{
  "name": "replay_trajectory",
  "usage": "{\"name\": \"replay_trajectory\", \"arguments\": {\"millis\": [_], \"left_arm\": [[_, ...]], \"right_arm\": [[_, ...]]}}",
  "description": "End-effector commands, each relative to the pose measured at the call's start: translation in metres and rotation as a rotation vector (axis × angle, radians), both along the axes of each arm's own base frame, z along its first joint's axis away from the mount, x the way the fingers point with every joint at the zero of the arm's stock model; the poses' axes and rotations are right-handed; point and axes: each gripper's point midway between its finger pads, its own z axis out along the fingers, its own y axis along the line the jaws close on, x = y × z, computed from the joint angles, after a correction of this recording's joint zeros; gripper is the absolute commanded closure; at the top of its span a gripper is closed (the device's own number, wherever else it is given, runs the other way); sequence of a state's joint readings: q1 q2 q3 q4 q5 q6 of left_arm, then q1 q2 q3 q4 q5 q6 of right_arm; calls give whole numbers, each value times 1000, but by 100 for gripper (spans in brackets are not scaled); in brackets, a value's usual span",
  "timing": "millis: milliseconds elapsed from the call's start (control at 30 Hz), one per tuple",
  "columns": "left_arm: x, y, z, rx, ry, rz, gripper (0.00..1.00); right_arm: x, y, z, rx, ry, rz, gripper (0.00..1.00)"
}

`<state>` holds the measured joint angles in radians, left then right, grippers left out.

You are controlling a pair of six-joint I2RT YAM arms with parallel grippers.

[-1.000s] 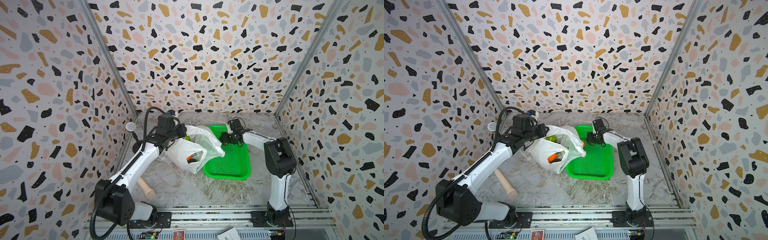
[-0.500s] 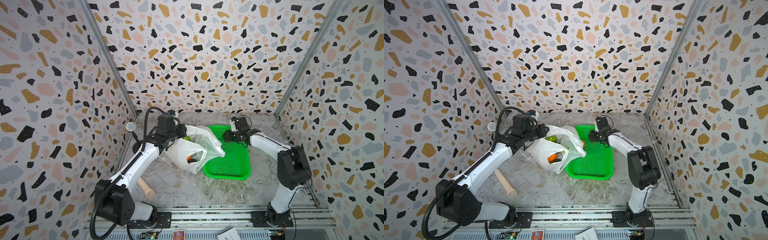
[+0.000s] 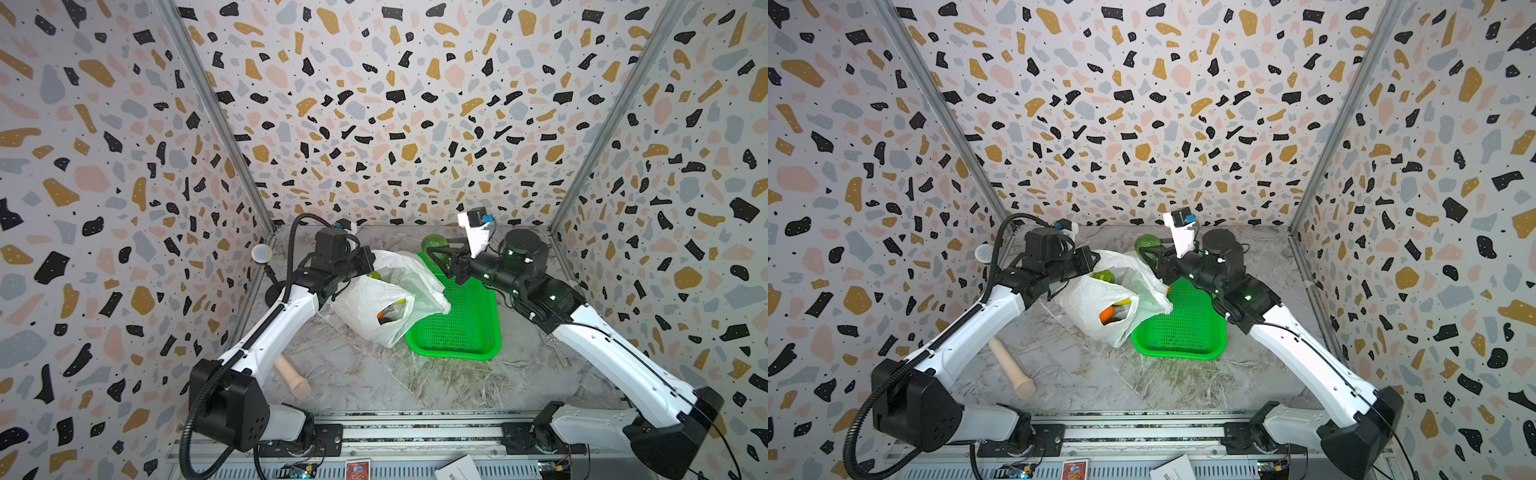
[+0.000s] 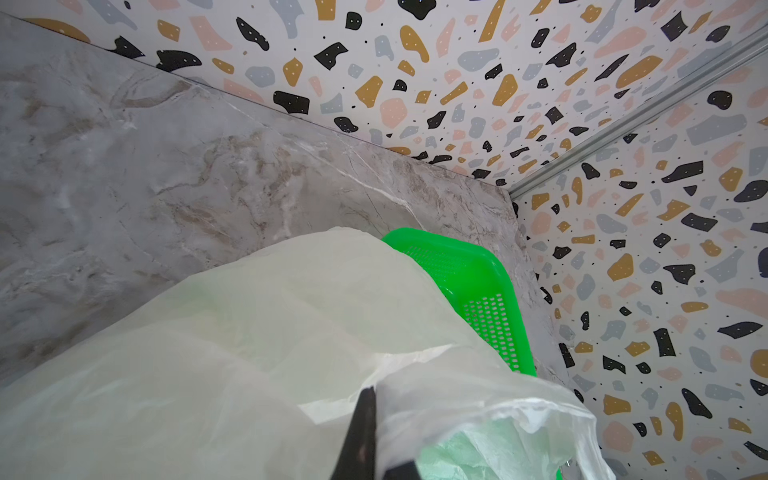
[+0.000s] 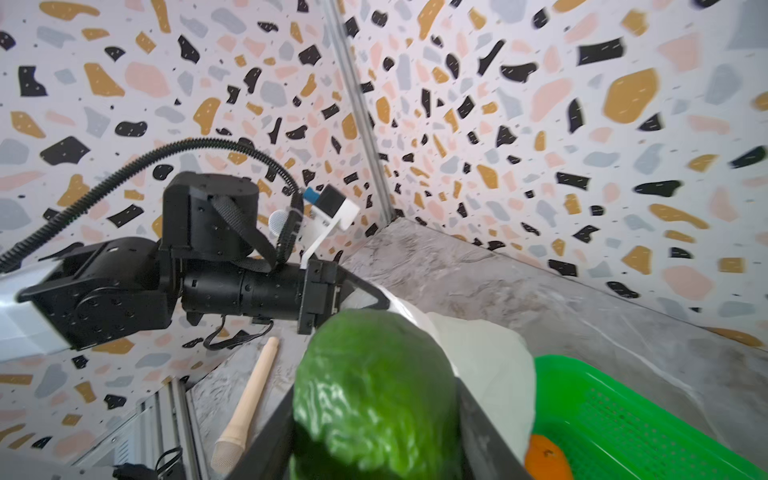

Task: Place the fruits into the plastic bag
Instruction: 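Carry the mango over the bag mouth and open the right gripper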

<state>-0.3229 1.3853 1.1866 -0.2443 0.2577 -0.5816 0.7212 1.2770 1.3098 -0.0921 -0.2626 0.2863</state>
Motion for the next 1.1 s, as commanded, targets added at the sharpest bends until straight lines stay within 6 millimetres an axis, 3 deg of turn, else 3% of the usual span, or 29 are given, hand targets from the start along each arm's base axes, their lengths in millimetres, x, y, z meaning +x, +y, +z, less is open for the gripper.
{"name": "replay_trajectory", "arguments": {"millis": [0,167,400,567,700,867,967,1067], "left_arm": [[1,-4,15,-31,-43,-13,100],[-3,-3,16,-24,-48,-15,100],[-3,-4,18,-26,-54,-21,100],[-3,-5,20,-28,-57,-26,100],[-3,-4,21,-28,-60,-24,100],[-3,-4,20,-22,-59,-25,100],[-3,-4,20,-23,-59,-24,100],[-3,-4,19,-22,-58,-26,100]], "right_arm": [[-6,39,-30,-50,62,115,51],[22,54,-67,-112,177,72,51],[66,52,-114,-187,319,-21,45],[80,66,-137,-220,380,-6,39],[83,77,-130,-239,358,-6,20],[84,65,-110,-238,300,-45,13],[80,44,-78,-196,220,-90,14],[81,-1,-41,-98,141,-186,14]]}}
